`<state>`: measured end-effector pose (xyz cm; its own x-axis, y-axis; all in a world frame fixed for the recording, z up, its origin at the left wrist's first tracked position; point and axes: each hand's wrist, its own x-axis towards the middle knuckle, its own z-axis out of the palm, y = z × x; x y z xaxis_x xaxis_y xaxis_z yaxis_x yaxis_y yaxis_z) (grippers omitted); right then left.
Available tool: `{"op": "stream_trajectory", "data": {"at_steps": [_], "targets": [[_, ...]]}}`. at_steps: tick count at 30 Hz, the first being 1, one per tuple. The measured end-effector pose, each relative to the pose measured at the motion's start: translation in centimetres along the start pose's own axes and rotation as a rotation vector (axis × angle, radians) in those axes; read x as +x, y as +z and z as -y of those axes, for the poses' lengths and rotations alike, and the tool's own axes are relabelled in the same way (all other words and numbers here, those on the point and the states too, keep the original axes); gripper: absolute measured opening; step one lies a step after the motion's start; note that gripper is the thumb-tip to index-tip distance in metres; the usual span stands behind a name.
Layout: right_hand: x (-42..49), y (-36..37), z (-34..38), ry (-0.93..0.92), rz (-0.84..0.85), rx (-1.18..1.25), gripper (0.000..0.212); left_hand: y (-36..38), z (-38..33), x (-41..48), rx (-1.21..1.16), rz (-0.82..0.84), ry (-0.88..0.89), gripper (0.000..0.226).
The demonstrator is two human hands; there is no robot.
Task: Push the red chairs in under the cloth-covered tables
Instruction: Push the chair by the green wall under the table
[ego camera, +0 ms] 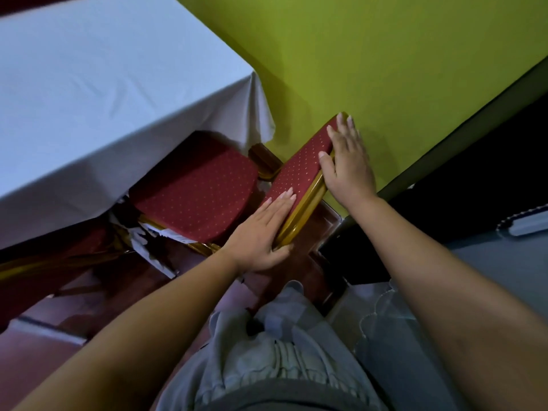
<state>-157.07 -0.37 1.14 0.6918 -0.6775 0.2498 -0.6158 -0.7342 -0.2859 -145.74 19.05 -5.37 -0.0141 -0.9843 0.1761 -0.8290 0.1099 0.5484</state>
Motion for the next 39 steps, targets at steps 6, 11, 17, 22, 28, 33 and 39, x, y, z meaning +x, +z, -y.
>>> {"op": "stream_trajectory", "data": {"at_steps": [6,11,17,22,28,33,39], "targets": [[0.2,0.2,-0.3,0.051,0.007,-0.035,0.057,0.6,-3.0,3.3,-0.053,-0.144,-0.108,0.075],[-0.2,0.1,-0.5,0.053,0.02,-0.023,0.058,1.2,-3.5,3.7,0.005,-0.17,-0.099,0.067],[-0.8,0.3,-0.2,0.006,0.034,0.006,0.062,0.7,-3.1,2.4,0.028,-0.138,-0.073,0.068],[-1.3,0.2,0.9,-0.087,0.041,0.082,0.06,-0.9,-2.3,-0.2,0.057,-0.136,-0.066,0.066],[-0.7,0.7,2.5,-0.073,0.11,0.19,0.056,-3.4,-0.6,-5.4,0.113,-0.161,-0.107,0.062],[-0.9,1.8,5.9,-0.175,0.158,0.227,0.055,-4.9,1.2,-10.2,0.186,-0.227,-0.176,0.06],[-2.0,3.2,8.8,-0.206,0.108,0.274,0.055,-6.2,1.4,-12.5,0.183,-0.302,-0.421,0.071]]}}
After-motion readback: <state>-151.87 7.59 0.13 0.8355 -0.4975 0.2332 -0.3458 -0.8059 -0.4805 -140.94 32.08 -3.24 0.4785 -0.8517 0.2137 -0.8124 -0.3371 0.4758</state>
